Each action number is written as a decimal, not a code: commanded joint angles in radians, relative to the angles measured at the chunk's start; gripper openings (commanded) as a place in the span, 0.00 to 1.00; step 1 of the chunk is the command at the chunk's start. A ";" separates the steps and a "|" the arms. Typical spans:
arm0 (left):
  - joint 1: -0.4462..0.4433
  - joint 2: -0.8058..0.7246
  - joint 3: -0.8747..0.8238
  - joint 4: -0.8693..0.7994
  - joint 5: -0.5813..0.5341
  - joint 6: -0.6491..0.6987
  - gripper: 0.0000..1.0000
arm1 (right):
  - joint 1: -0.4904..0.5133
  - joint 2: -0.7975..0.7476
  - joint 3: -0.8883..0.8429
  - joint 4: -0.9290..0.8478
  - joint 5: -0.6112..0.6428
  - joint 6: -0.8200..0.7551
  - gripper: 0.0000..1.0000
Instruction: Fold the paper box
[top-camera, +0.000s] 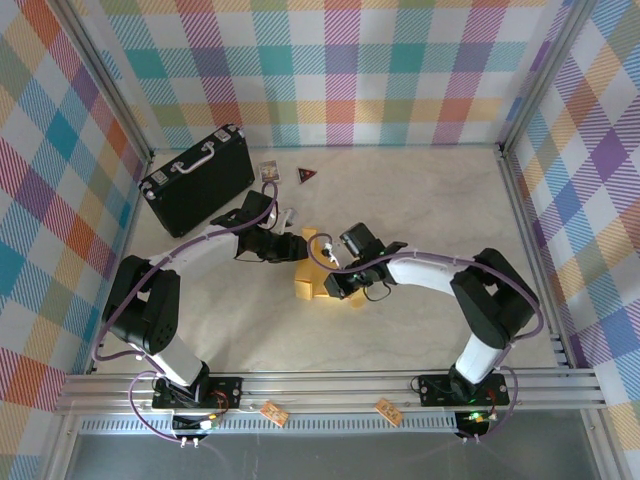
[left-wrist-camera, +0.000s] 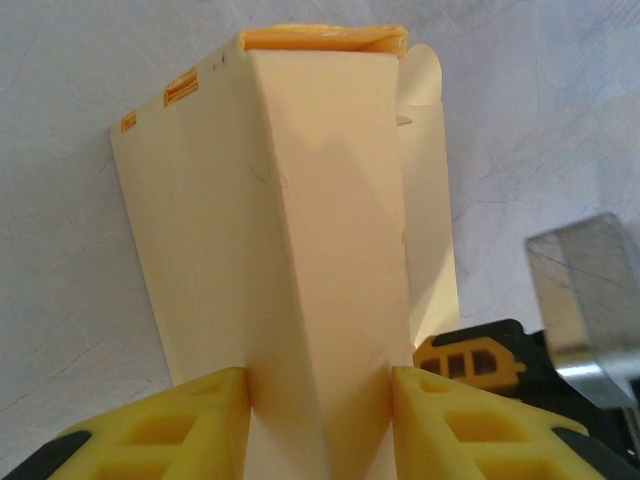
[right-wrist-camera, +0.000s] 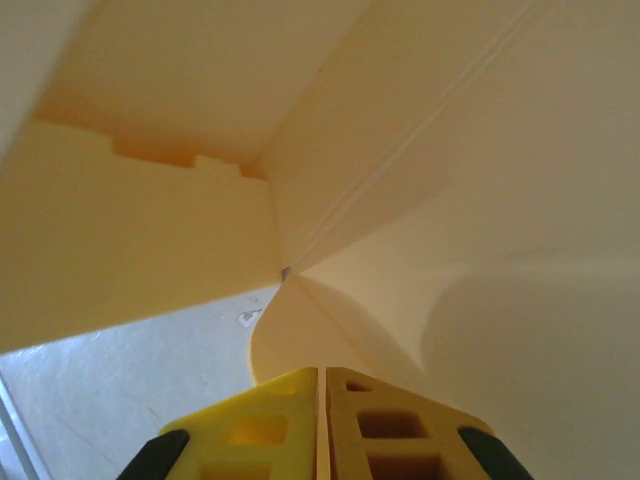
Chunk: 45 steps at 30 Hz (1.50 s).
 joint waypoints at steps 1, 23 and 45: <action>-0.010 0.043 -0.025 -0.116 -0.032 0.025 0.39 | -0.005 0.001 0.013 -0.020 -0.014 0.008 0.11; -0.007 0.037 -0.020 -0.126 -0.035 0.029 0.39 | 0.131 -0.155 -0.138 0.059 -0.034 -0.019 0.14; -0.008 0.043 -0.023 -0.115 -0.030 0.028 0.39 | 0.003 0.014 0.006 -0.019 0.001 0.032 0.13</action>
